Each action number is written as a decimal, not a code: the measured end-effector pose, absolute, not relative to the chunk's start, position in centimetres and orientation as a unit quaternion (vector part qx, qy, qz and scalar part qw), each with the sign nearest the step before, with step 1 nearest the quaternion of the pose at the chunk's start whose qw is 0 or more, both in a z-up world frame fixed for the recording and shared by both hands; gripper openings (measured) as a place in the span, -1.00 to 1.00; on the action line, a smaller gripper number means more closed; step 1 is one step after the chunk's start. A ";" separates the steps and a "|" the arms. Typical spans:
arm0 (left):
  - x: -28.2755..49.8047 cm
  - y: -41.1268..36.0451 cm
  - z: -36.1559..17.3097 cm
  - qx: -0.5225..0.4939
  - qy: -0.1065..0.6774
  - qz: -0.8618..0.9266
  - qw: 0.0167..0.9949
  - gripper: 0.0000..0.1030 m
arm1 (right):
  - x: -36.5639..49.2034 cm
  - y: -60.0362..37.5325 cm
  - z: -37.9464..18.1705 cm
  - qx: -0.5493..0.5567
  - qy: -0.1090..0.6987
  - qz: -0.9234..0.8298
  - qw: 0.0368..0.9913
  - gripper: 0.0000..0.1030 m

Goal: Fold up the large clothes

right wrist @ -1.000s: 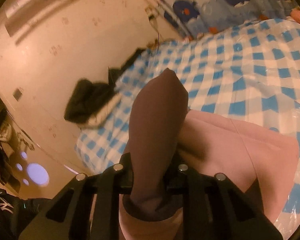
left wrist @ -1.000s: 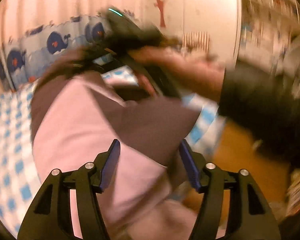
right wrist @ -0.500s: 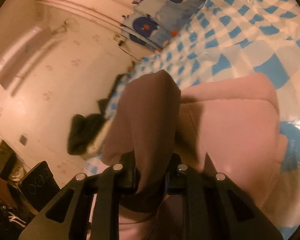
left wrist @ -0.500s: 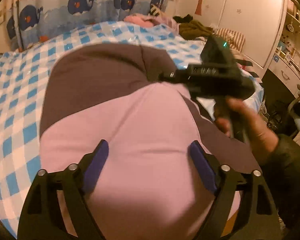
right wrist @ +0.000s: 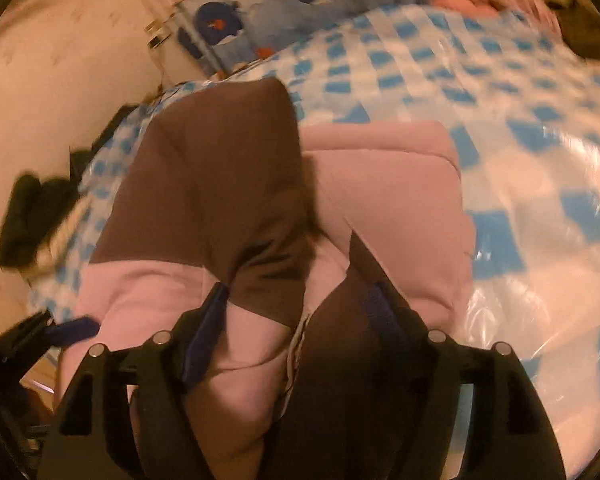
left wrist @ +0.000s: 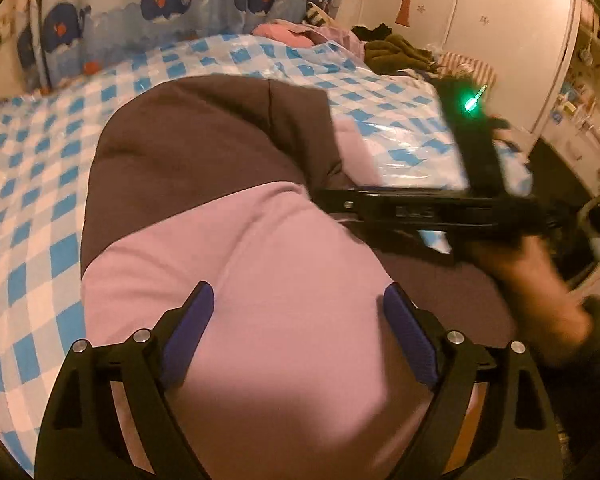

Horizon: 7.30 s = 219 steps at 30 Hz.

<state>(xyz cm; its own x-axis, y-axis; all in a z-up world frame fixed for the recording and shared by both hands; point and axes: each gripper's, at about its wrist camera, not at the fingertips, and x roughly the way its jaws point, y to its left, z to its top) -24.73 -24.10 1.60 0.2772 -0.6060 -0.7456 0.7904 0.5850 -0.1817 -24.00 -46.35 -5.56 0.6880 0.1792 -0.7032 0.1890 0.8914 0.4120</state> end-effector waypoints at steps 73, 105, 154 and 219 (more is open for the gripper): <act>-9.8 -0.2 -2.9 0.002 0.388 -0.218 0.895 0.73 | 0.2 -26.8 -10.0 0.251 0.424 0.051 0.868 0.89; -12.0 2.6 -1.6 0.001 0.446 -0.246 0.861 0.78 | -14.6 -28.1 -8.0 0.227 0.491 0.086 0.837 0.88; -4.3 4.7 -3.5 -0.147 0.490 -0.257 0.820 0.86 | -3.0 -28.1 -8.9 0.273 0.421 0.094 0.860 0.90; -27.5 3.2 8.8 0.080 0.324 -0.131 0.933 0.87 | -21.1 -24.9 -7.2 0.215 0.467 0.079 0.854 0.87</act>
